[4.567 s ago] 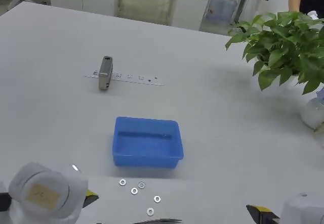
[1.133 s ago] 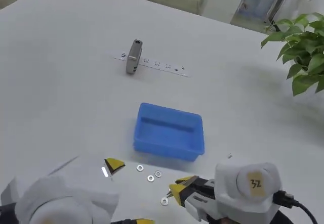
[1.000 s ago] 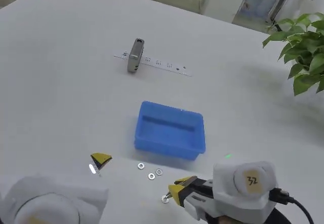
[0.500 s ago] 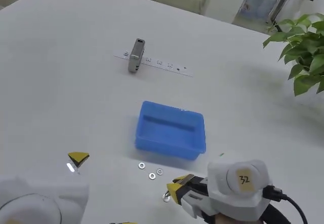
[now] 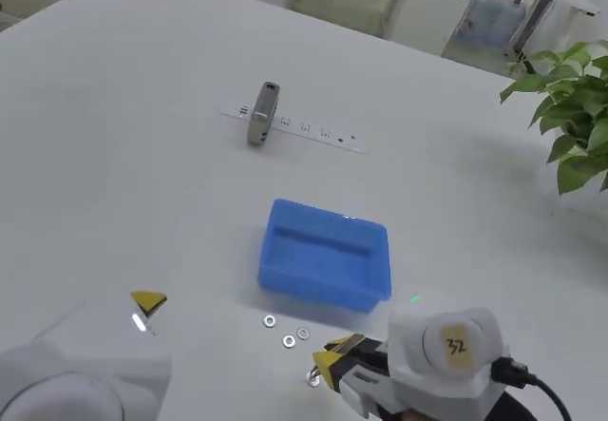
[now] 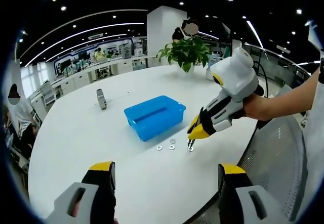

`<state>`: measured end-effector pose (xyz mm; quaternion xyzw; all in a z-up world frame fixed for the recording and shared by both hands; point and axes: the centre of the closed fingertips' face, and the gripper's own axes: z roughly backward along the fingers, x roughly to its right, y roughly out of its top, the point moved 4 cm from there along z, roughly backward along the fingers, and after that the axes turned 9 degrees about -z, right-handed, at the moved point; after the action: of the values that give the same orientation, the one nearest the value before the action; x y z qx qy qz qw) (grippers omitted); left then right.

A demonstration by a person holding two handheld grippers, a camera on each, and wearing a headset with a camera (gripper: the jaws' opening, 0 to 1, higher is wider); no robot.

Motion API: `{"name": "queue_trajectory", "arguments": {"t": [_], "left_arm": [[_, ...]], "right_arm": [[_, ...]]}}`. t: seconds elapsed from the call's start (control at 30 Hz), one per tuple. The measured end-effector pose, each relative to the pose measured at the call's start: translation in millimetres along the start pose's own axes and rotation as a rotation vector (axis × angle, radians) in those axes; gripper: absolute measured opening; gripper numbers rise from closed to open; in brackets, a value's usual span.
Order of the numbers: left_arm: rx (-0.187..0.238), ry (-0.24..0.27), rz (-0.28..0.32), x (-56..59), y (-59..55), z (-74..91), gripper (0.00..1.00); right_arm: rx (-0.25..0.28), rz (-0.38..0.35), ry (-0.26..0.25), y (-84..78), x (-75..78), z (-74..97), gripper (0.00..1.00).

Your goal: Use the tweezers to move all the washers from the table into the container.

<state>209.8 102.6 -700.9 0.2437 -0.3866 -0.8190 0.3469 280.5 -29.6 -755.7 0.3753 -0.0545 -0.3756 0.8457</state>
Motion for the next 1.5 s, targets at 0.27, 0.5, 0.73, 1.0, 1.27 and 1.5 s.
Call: {"name": "queue_trajectory", "arguments": {"t": [0.27,0.5,0.73,1.0,1.27,1.5], "left_arm": [[0.0,0.005,-0.002,-1.1,-0.3,0.6,0.84],[0.0,0.011,-0.005,-2.1,-0.6,2.1,0.83],[0.001,0.013,-0.006,-2.5,-0.4,2.4,0.83],[-0.006,0.011,-0.014,-1.9,-2.1,2.3,0.83],[-0.009,0.012,-0.016,-2.4,-3.2,2.6,0.82],[-0.005,0.013,-0.004,-3.1,-3.4,4.1,0.84]], "right_arm": [[-0.006,0.002,-0.002,0.9,1.3,-0.6,0.05],[-0.01,0.004,-0.008,1.6,2.3,-1.2,0.05],[-0.01,0.006,-0.012,2.3,2.3,-0.9,0.05],[-0.013,0.012,-0.018,2.2,2.5,-2.0,0.05],[-0.018,0.011,-0.018,2.6,2.9,-3.8,0.05],[-0.031,-0.01,-0.018,3.4,3.5,-3.6,0.04]]}}
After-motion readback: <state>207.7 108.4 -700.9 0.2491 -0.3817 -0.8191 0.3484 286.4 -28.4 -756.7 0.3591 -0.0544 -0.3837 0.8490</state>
